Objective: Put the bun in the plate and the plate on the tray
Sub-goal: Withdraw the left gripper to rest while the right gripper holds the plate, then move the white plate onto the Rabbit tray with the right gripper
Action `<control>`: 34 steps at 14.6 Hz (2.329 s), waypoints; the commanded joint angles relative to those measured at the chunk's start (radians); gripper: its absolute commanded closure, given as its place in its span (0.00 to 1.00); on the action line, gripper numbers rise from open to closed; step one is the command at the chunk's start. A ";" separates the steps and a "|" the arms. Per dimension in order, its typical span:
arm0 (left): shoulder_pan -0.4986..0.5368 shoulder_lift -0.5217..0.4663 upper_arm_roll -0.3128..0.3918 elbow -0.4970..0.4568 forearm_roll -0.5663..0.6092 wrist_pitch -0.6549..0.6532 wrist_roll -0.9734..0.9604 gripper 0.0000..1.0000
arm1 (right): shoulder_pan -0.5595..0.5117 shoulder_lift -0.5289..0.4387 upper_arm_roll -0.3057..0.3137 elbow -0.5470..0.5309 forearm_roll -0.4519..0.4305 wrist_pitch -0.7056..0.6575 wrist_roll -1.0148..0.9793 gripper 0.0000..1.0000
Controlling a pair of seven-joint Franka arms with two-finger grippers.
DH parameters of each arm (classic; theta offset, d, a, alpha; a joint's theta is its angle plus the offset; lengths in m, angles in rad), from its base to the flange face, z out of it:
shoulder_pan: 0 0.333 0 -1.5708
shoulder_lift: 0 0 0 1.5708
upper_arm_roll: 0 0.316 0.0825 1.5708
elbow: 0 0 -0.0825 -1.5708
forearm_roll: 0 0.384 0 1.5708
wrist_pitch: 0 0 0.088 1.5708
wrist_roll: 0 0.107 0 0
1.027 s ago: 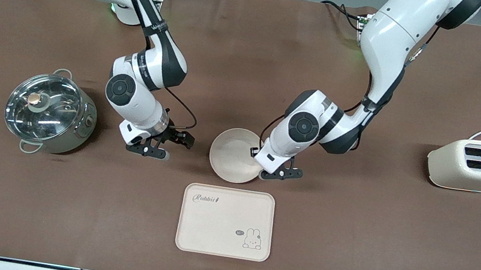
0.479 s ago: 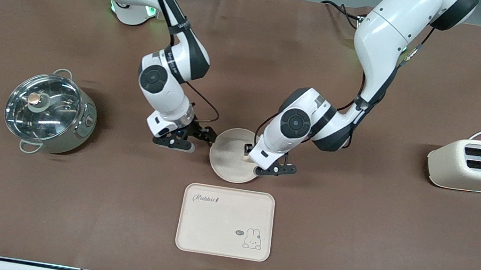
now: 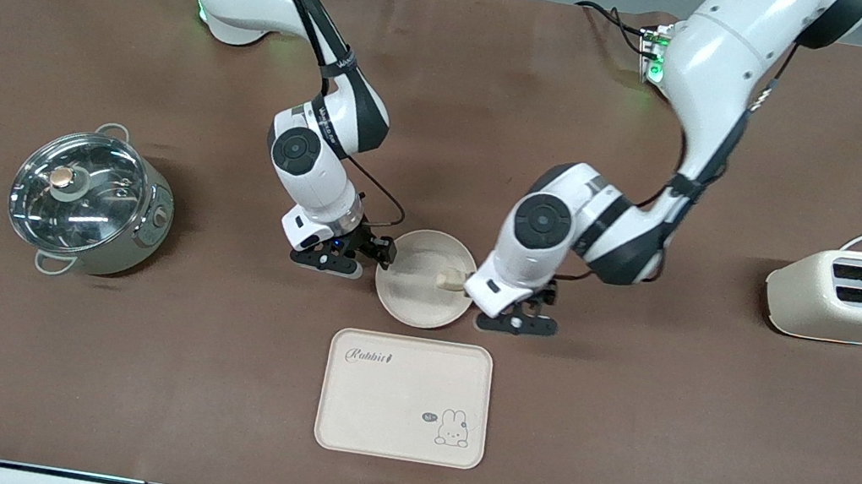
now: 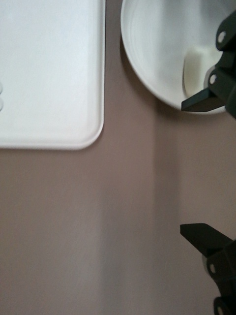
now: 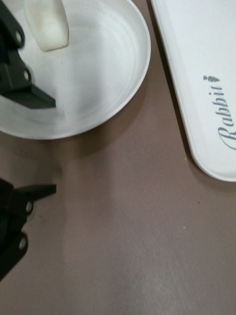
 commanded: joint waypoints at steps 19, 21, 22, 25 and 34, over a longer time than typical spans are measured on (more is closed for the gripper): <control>0.263 -0.678 0.200 -0.125 -0.215 -0.463 0.658 0.00 | 0.023 0.058 -0.012 0.014 0.006 0.087 0.006 0.99; 0.258 -0.692 0.226 -0.134 -0.215 -0.455 0.710 0.00 | 0.023 0.024 -0.011 0.020 0.013 0.074 0.008 1.00; 0.257 -0.714 0.237 -0.182 -0.215 -0.429 0.712 0.00 | 0.022 0.006 -0.011 0.021 0.014 0.064 0.003 1.00; 0.261 -0.693 0.243 -0.151 -0.213 -0.426 0.713 0.00 | -0.027 0.013 -0.009 0.079 0.010 0.051 -0.008 1.00; 0.272 -0.650 0.245 -0.054 -0.215 -0.478 0.713 0.00 | -0.122 0.192 -0.011 0.452 0.015 -0.067 -0.002 1.00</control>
